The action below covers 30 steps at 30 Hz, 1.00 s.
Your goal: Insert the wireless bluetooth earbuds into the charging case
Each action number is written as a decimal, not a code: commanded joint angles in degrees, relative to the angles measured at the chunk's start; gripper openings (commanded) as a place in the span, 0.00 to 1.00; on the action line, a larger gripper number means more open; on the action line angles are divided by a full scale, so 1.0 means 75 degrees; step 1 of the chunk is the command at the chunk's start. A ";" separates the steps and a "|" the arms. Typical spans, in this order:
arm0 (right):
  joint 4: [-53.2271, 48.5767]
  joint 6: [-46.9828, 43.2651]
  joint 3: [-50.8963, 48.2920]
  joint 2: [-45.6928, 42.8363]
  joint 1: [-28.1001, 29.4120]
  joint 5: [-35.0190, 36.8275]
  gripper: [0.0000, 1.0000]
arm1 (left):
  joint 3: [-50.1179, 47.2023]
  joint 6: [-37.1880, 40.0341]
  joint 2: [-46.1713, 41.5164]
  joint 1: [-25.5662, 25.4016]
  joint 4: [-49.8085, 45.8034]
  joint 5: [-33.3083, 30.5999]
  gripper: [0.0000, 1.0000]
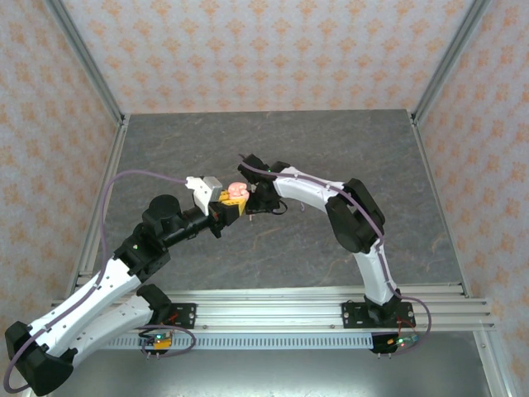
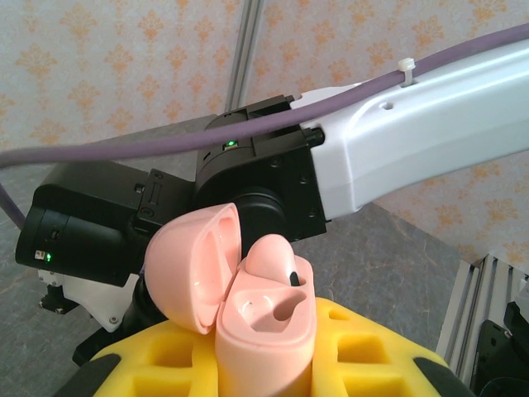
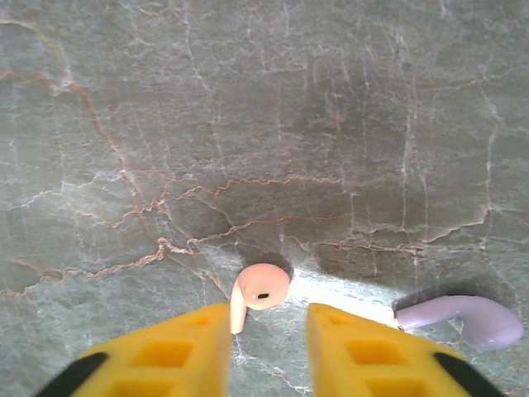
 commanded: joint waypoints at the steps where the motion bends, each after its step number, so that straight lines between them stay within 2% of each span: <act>1: -0.0078 0.0441 0.0010 -0.0179 0.0018 0.0021 0.35 | -0.0025 -0.0083 -0.0129 -0.0034 0.0060 -0.0116 0.06; 6: -0.0399 0.0771 0.0300 0.0135 0.0024 0.0285 0.38 | -0.0025 -0.0083 -0.0119 -0.0042 0.0057 -0.0107 0.06; 30: -0.0696 0.0931 0.0919 0.0854 0.0020 -0.0051 0.38 | -0.0039 -0.0060 -0.0106 -0.0041 0.0099 -0.0075 0.06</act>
